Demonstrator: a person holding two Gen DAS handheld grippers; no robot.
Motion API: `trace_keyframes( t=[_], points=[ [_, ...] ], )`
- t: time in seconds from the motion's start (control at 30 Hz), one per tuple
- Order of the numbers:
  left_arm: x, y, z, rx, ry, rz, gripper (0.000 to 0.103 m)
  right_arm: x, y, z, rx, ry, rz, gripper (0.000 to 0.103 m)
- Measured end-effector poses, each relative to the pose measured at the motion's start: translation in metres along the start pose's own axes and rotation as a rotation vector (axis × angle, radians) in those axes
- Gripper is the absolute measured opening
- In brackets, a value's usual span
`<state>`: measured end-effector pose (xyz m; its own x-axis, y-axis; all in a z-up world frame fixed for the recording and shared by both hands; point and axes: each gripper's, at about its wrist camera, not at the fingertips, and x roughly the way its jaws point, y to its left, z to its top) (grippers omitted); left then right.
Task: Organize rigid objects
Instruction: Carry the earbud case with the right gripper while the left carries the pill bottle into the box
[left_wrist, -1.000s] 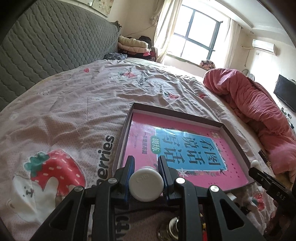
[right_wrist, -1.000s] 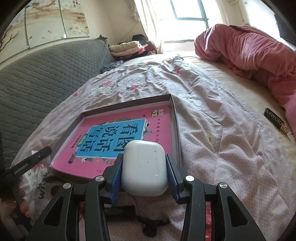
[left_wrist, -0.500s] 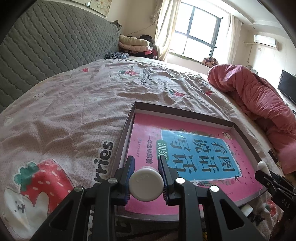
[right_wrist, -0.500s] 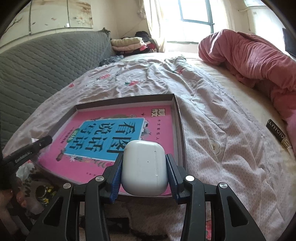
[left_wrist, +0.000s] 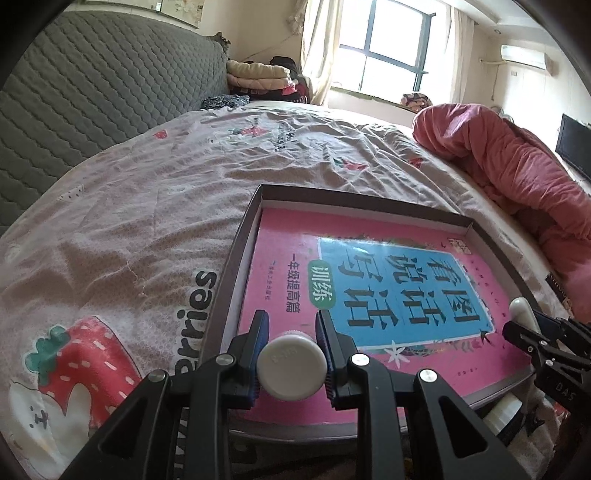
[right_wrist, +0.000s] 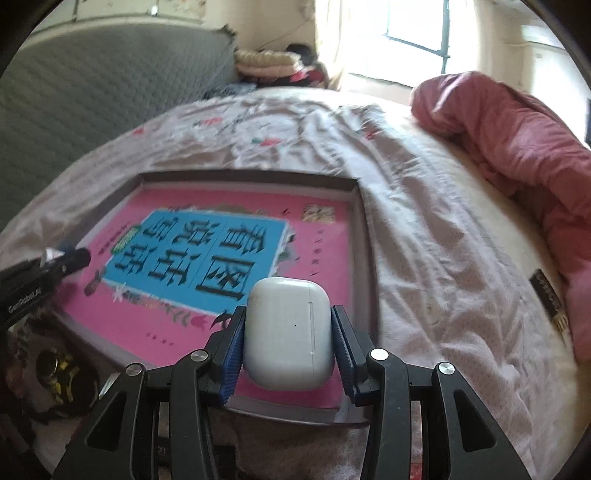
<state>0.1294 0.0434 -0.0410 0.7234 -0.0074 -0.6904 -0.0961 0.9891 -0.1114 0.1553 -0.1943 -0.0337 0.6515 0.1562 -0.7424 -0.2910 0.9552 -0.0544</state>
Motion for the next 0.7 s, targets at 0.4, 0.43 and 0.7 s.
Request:
trace_keyframes(
  t=[0.4,0.43,0.7],
  points=[
    [-0.002,0.000,-0.002,0.021,0.015,-0.013,0.027,0.000,0.000,-0.003,0.038,0.024,0.046,0.044],
    [-0.002,0.000,-0.001,0.017,0.016,-0.020,0.027,0.000,0.000,-0.003,0.039,0.022,0.045,0.044],
    [-0.002,0.002,0.001,0.021,0.035,-0.071,0.027,-0.008,-0.002,-0.005,0.057,-0.008,0.061,0.048]
  ],
)
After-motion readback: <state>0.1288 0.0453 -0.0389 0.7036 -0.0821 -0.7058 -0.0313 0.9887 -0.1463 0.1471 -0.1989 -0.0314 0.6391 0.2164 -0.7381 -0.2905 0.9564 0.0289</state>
